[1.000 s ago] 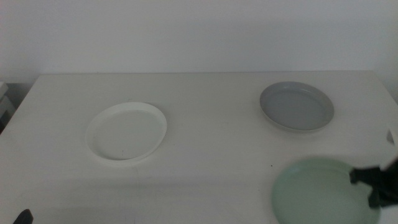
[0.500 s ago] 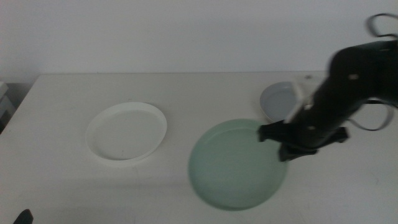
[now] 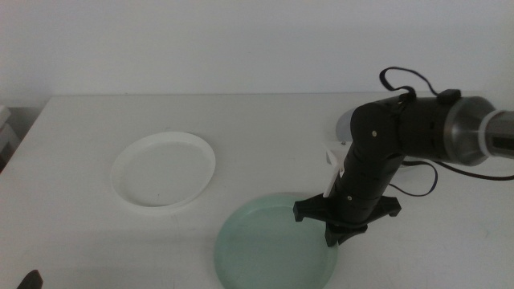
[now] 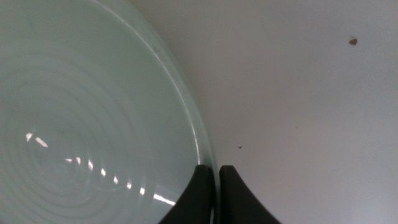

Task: Stack the three bowls on top of each other.

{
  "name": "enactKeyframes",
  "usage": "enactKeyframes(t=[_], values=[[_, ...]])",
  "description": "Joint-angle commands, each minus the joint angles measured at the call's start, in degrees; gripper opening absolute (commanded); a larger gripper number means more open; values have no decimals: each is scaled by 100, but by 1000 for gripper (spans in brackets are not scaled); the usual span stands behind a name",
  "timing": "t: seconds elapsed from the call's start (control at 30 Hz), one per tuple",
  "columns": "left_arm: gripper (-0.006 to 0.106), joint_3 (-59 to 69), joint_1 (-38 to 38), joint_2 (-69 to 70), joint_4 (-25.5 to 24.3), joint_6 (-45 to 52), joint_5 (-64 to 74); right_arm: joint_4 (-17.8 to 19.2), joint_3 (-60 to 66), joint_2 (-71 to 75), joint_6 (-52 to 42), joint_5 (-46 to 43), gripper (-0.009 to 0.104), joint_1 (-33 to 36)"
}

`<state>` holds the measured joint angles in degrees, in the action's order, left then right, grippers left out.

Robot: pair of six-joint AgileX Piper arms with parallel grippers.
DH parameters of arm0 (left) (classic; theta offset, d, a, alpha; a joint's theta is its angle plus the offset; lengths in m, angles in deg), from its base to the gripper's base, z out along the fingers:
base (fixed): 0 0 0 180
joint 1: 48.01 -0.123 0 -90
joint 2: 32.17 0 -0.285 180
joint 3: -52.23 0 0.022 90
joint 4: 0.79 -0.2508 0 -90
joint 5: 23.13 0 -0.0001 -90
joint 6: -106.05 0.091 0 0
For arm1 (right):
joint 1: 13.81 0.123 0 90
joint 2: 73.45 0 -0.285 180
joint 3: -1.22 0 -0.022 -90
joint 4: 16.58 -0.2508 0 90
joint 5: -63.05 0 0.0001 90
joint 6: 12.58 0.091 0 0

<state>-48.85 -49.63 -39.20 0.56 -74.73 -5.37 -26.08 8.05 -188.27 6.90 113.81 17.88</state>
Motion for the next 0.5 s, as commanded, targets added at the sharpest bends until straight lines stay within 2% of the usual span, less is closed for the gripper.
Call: enactKeyframes(t=[0.0, 0.3, 0.47], values=[[105, -18, -10, 79, 0, -65, -416, -14, -165, 155, -54, 79, 0, 10], [105, -18, -10, 79, 0, -65, -416, 28, -165, -191, -77, 365, 0, 10], [105, -18, -10, 79, 0, -65, -416, 166, -165, -207, -78, 429, 8, 4]])
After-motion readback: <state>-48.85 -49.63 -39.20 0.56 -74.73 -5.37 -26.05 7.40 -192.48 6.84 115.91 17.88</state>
